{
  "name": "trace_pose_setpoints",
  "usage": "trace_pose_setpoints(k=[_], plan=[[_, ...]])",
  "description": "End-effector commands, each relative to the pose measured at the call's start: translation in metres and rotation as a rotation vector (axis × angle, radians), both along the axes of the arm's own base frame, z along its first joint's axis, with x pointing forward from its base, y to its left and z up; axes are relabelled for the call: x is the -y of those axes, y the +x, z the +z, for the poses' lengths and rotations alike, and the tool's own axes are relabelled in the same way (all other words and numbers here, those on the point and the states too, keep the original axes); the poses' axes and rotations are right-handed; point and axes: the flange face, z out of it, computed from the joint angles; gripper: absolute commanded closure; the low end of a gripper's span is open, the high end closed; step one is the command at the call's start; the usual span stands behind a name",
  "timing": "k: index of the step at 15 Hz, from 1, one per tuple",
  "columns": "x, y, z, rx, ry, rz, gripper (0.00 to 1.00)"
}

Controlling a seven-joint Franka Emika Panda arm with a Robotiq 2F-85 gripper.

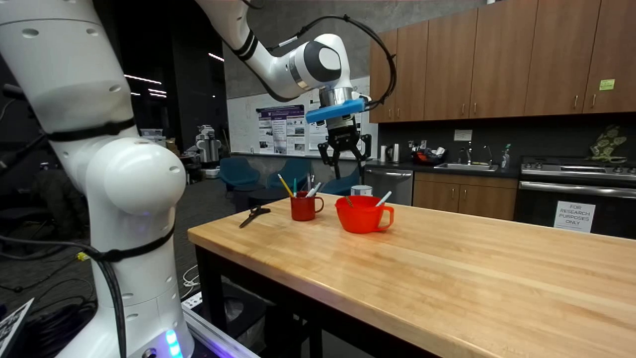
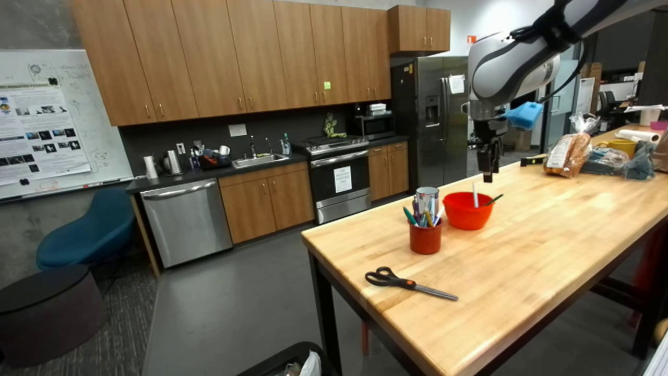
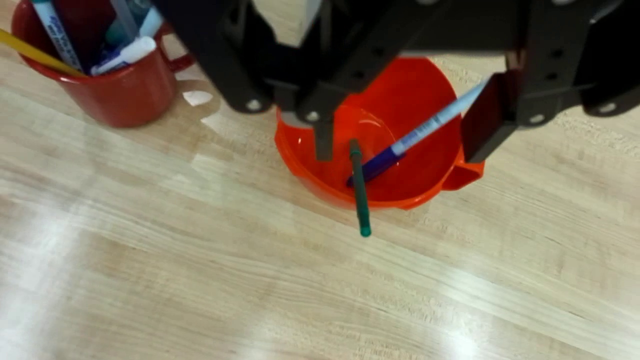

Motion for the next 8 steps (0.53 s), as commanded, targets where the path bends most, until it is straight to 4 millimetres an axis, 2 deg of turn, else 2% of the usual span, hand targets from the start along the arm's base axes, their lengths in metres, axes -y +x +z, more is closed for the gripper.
trace_pose_setpoints(k=[1,5,8], plan=[[-0.027,-0.004,0.020,0.053,0.013,0.050,0.03],[-0.063,0.002,0.028,0.070,0.017,0.129,0.00],[-0.088,0.006,0.024,0.071,0.028,0.190,0.00]])
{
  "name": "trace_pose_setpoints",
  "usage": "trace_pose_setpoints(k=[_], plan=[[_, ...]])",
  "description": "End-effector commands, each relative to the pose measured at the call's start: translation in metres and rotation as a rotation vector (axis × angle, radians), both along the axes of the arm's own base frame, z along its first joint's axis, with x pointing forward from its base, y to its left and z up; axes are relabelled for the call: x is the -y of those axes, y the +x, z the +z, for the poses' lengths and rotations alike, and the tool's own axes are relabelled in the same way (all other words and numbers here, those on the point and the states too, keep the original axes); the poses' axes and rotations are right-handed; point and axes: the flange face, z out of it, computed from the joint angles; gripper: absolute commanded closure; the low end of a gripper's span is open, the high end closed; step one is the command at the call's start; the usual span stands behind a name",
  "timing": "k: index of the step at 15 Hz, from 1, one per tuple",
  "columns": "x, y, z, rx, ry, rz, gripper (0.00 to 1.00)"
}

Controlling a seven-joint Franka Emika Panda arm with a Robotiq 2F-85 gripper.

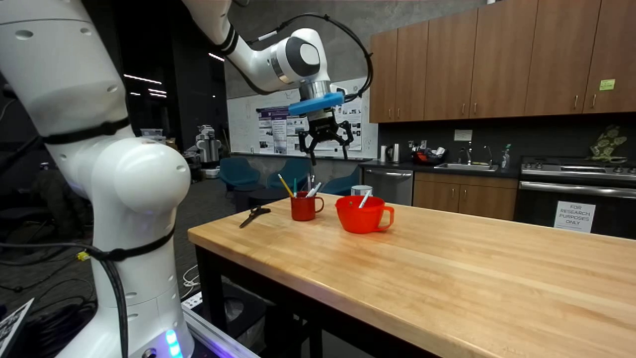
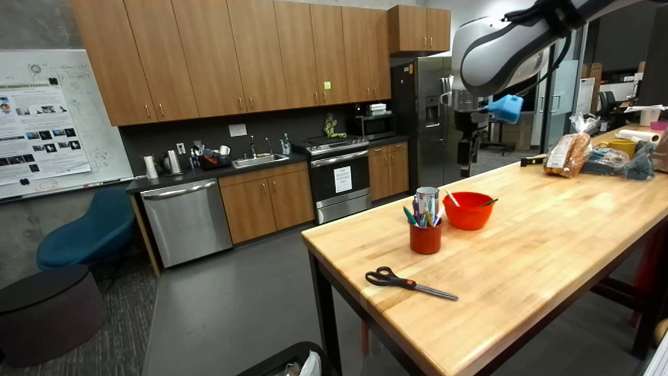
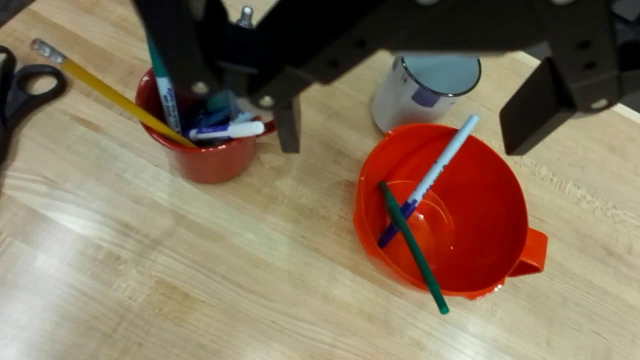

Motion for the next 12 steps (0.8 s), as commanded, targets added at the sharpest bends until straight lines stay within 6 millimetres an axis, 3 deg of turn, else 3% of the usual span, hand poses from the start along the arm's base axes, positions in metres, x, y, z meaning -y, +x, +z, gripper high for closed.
trace_pose_setpoints(k=[1,6,12], plan=[[-0.027,-0.001,-0.003,0.013,0.022,0.081,0.00],[-0.056,0.003,-0.012,0.034,0.049,0.176,0.00],[-0.075,0.010,-0.026,0.079,0.076,0.259,0.00]])
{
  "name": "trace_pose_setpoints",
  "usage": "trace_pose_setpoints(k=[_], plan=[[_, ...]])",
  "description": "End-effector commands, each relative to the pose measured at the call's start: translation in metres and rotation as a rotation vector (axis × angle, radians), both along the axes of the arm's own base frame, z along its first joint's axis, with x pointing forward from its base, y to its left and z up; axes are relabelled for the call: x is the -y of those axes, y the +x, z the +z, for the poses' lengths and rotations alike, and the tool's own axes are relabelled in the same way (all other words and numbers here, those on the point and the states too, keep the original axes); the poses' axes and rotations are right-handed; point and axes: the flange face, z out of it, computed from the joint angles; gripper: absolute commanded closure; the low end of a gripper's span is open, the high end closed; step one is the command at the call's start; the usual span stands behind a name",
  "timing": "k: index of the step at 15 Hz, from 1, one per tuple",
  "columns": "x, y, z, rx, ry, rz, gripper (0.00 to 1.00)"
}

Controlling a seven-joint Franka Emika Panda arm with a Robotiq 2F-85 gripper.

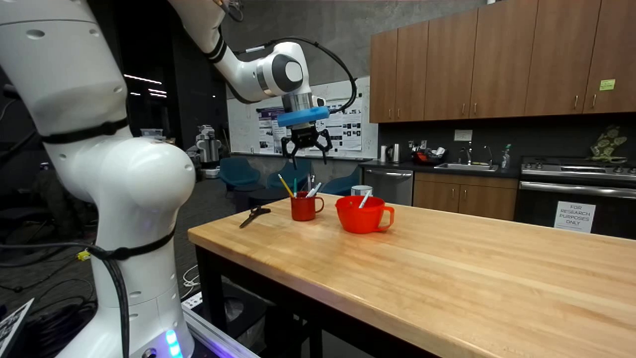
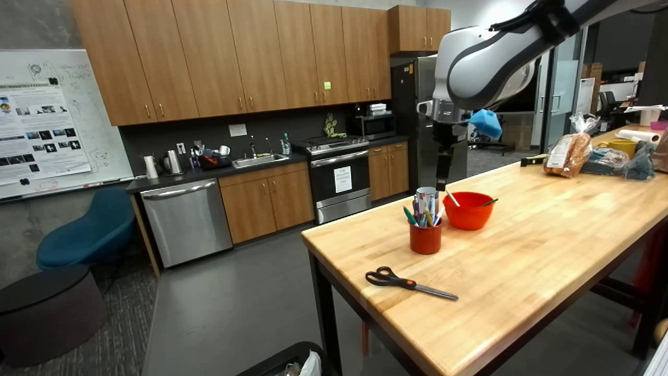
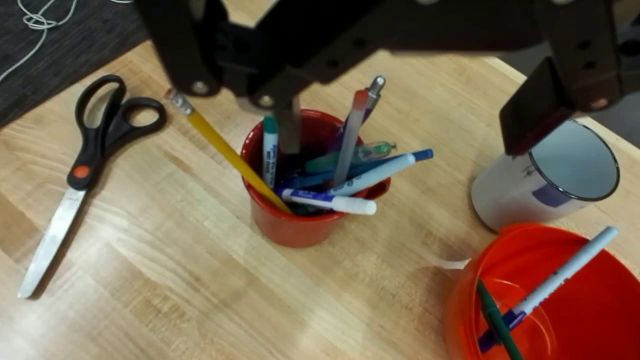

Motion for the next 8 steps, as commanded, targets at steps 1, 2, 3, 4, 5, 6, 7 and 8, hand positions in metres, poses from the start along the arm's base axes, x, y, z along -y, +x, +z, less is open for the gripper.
trace_pose_setpoints(k=[1,2,3,4,5,6,7,8], plan=[[-0.011,0.003,-0.010,0.016,0.023,0.054,0.00],[-0.013,0.004,-0.012,0.016,0.025,0.066,0.00],[-0.015,0.005,-0.016,0.014,0.028,0.074,0.00],[-0.018,0.006,-0.019,0.013,0.031,0.083,0.00],[-0.020,0.008,-0.021,0.011,0.034,0.090,0.00],[-0.022,0.010,-0.024,0.008,0.034,0.096,0.00],[-0.025,0.011,-0.025,0.007,0.035,0.105,0.00],[-0.027,0.013,-0.027,0.003,0.035,0.112,0.00]])
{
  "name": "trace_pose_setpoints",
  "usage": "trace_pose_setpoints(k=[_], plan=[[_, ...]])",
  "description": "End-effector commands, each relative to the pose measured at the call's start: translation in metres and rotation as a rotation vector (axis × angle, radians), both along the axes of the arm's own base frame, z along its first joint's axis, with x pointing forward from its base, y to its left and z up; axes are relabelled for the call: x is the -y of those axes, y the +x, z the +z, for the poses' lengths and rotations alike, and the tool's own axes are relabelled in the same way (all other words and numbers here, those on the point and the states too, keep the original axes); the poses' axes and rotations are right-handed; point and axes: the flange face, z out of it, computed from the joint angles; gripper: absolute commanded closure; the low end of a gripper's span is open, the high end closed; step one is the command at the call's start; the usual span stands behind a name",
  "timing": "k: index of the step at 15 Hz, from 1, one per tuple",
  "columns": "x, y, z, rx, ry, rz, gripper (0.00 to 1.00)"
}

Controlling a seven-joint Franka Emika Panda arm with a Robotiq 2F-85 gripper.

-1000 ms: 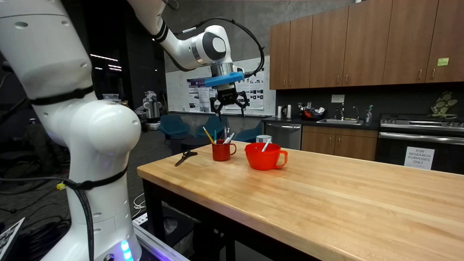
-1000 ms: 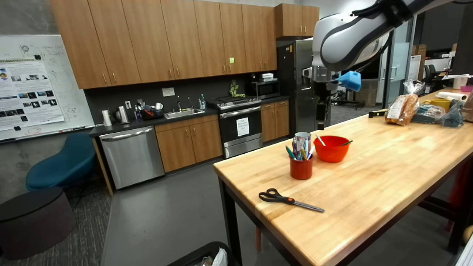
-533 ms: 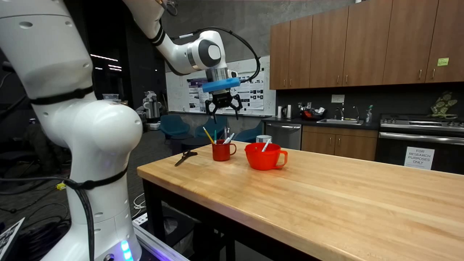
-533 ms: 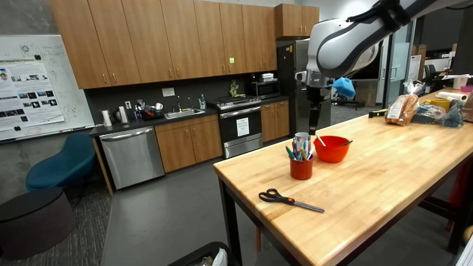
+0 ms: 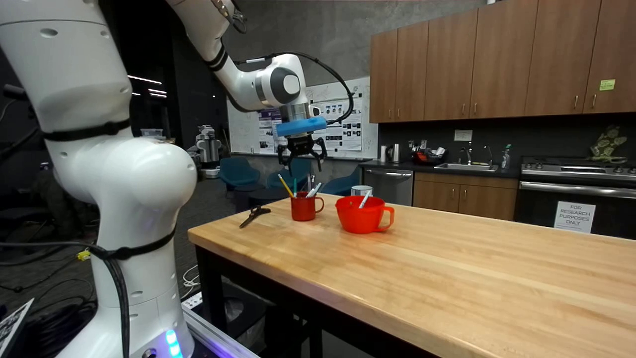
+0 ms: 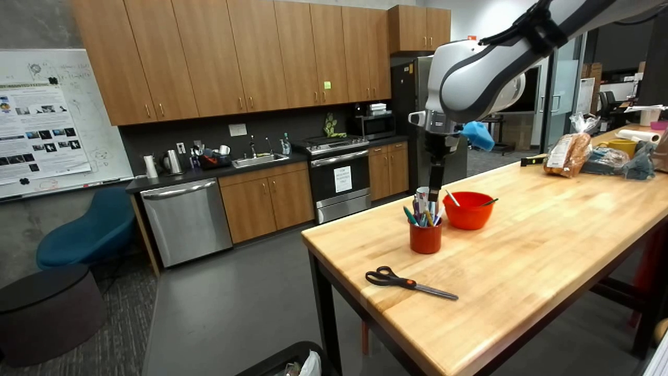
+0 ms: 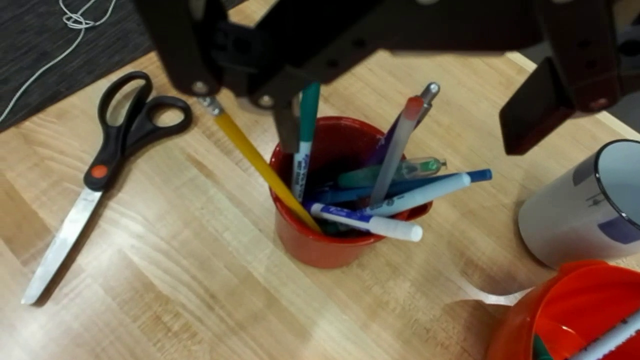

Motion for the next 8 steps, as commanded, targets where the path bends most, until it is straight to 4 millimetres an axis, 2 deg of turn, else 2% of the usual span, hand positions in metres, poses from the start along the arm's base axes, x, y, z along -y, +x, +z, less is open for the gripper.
trace_pose_setpoints(k=[1,4,5,6,8], plan=[[-0.0097,0.0064,-0.0054,0.001,0.015,0.039,0.00],[-0.0151,0.0098,-0.0101,-0.008,0.016,0.056,0.00],[-0.0165,0.0106,-0.0110,-0.009,0.015,0.060,0.06],[-0.0177,0.0110,-0.0114,-0.009,0.012,0.063,0.27],[-0.0192,0.0108,-0.0111,-0.008,0.007,0.067,0.39]])
